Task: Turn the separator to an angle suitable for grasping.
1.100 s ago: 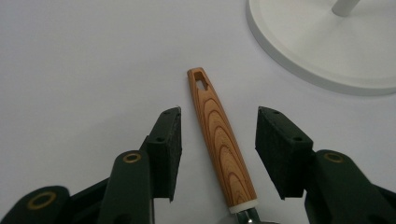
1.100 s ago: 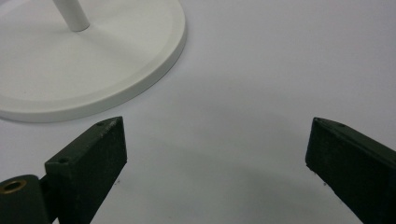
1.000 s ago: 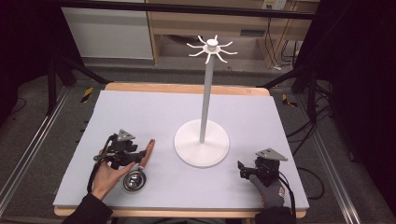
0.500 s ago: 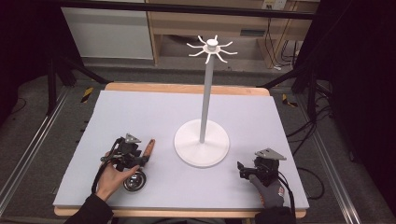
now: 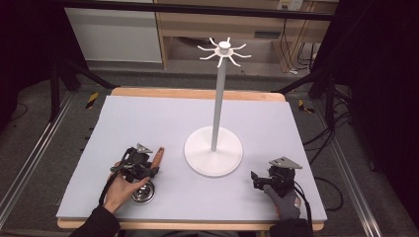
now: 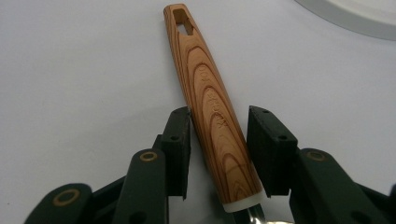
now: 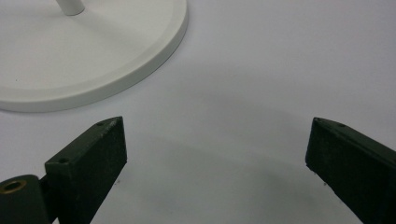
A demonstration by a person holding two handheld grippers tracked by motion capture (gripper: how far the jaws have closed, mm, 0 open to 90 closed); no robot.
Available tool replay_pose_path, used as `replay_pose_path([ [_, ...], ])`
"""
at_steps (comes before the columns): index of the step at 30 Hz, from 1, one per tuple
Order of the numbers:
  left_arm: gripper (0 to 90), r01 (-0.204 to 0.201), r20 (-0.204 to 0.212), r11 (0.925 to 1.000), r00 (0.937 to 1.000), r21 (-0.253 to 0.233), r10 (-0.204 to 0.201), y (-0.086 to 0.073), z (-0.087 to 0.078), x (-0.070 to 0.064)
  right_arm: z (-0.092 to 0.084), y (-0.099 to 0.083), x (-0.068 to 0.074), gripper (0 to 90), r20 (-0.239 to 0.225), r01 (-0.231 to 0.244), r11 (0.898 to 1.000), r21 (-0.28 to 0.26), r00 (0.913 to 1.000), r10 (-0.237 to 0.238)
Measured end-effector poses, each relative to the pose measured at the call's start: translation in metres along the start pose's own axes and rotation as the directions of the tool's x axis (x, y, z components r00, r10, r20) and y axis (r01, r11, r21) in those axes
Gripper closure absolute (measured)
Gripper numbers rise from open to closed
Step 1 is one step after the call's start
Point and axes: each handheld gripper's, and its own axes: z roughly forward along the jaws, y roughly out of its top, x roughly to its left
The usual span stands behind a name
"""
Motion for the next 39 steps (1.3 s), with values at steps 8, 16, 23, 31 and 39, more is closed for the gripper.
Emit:
replay_pose_path([
  [8, 59.5, 0.007, 0.006, 0.9999, 1.0000, 0.011, -0.007, 0.000, 0.002, 0.000, 0.000, 0.000, 0.001, 5.7, 0.000, -0.003, 1.000, 0.005, 1.0000, 0.003],
  [16, 68.5, -0.004, 0.007, 0.9997, 1.0000, 0.024, 0.004, -0.002, -0.001, 0.001, 0.000, 0.000, 0.001, 5.7, -0.004, -0.006, 1.000, 0.010, 1.0000, 0.006],
  [23, 68.4, -0.046, 0.013, 0.9980, 0.9989, 0.042, 0.046, -0.004, -0.003, 0.000, 0.000, 0.000, 0.001, 5.7, -0.002, -0.008, 1.000, 0.013, 1.0000, 0.008],
  [31, 54.2, -0.103, -0.022, 0.9941, 0.9943, 0.035, 0.104, 0.002, -0.006, -0.006, 0.000, 0.000, 0.001, 5.7, -0.005, -0.009, 1.000, 0.017, 0.9999, 0.009],
  [39, 47.6, -0.126, -0.023, 0.9920, 0.9918, -0.010, 0.125, 0.018, -0.011, -0.007, 0.001, 0.000, 0.000, 5.6, 0.002, -0.019, 1.000, 0.022, 0.9998, 0.019],
])
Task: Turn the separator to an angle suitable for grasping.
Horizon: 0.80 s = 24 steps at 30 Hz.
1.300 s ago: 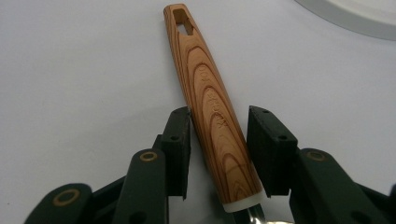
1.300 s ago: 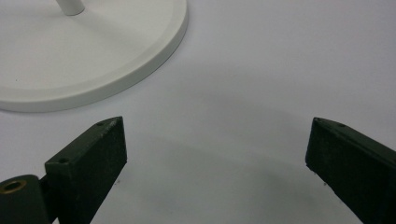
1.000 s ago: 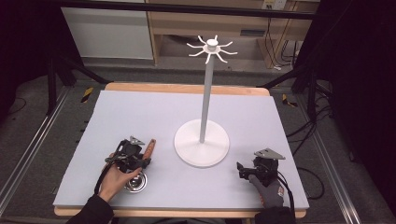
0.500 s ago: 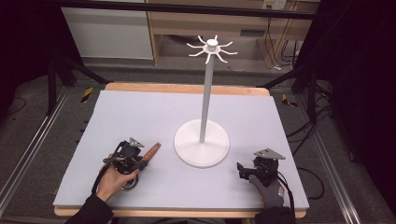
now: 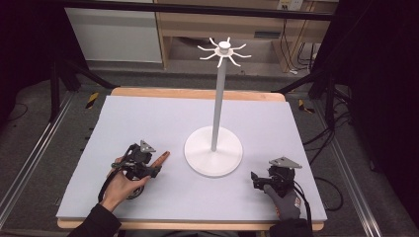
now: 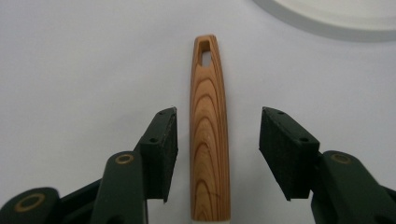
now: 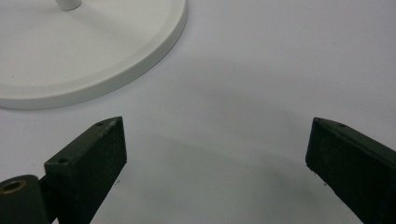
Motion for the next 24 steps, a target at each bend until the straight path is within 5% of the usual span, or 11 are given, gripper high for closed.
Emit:
replay_pose_path([
  [14, 60.2, -0.026, -0.056, 0.9985, 0.9980, 0.048, 0.028, 0.003, 0.024, -0.005, 0.000, 0.000, -0.001, 5.6, 0.000, 0.008, 1.000, 0.006, 1.0000, -0.008],
  [24, 60.0, 0.037, 0.004, 0.9977, 0.9993, 0.056, -0.038, 0.002, 0.027, 0.004, 0.002, 0.000, -0.001, 5.6, -0.003, 0.007, 1.000, 0.019, 1.0000, -0.007],
])
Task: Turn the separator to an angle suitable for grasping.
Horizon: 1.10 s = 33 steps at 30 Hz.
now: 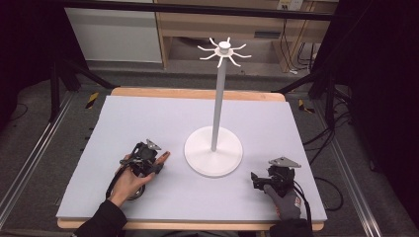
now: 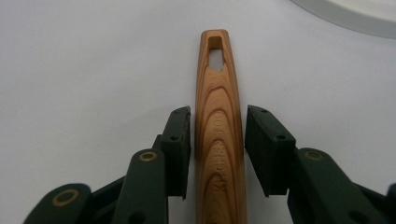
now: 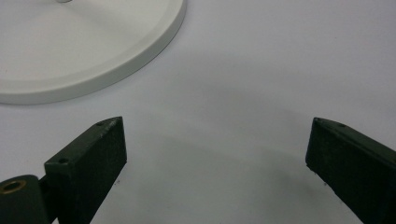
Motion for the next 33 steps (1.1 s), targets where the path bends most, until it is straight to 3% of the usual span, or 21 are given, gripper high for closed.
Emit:
replay_pose_path([
  [6, 60.4, -0.005, -0.010, 1.0000, 0.9999, 0.001, 0.005, 0.0002, 0.0002, -0.0018, 0.0008, -0.0002, 0.0004, 5.6, 0.004, 0.000, 1.000, 0.006, 1.0000, 0.000],
  [10, 66.3, -0.003, -0.001, 0.9999, 1.0000, 0.010, 0.003, 0.0012, -0.0002, -0.0024, 0.0010, -0.0003, 0.0003, 5.6, 0.003, 0.001, 1.000, 0.007, 1.0000, -0.001],
  [33, 66.5, 0.008, 0.014, 0.9998, 0.9999, 0.019, -0.008, 0.0030, 0.0005, 0.0005, 0.0026, -0.0004, 0.0003, 5.5, 0.000, -0.011, 1.000, 0.016, 0.9999, 0.011],
])
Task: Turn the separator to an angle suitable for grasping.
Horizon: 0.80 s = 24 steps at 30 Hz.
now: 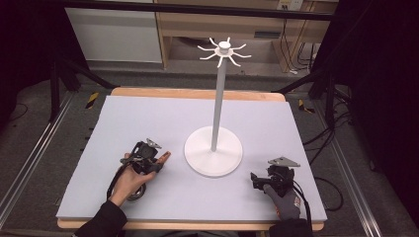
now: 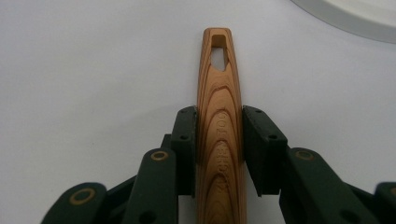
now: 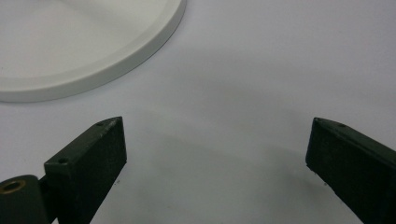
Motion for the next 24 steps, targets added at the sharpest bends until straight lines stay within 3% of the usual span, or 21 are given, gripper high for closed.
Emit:
replay_pose_path([
  [9, 67.0, 0.013, 0.008, 0.9999, 0.9999, 0.004, -0.013, 0.001, 0.000, 0.001, -0.001, 0.000, -0.001, 5.4, -0.007, -0.001, 1.000, 0.004, 1.0000, 0.001],
  [16, 67.1, 0.028, 0.017, 0.9988, 0.9995, -0.039, -0.027, -0.003, -0.001, 0.003, 0.000, 0.000, -0.001, 5.4, -0.005, -0.002, 1.000, 0.006, 1.0000, 0.002],
  [24, 67.2, 0.010, 0.016, 0.9971, 0.9998, -0.075, -0.008, -0.003, -0.014, 0.002, -0.001, 0.000, -0.002, 5.4, -0.001, -0.010, 1.000, 0.004, 0.9999, 0.010],
])
